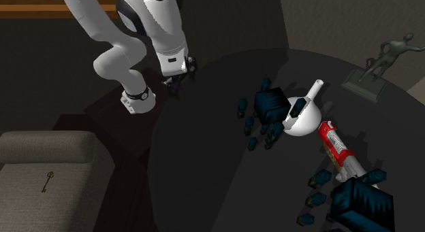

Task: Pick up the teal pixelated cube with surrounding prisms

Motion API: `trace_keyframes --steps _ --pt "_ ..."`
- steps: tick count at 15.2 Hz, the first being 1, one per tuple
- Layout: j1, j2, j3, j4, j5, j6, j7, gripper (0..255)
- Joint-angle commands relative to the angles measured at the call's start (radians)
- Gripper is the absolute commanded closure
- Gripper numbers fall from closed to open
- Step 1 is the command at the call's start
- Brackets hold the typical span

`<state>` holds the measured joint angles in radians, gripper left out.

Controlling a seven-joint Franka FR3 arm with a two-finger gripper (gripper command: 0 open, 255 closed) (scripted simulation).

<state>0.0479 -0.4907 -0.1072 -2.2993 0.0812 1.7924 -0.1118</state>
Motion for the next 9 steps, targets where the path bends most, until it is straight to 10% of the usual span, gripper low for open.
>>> trace_keyframes --steps 1,9 --pt "0.021 0.082 -0.014 0.053 -0.005 0.035 -0.083 0" --pt "0.086 0.382 -0.027 0.303 0.005 0.107 -0.369 0"
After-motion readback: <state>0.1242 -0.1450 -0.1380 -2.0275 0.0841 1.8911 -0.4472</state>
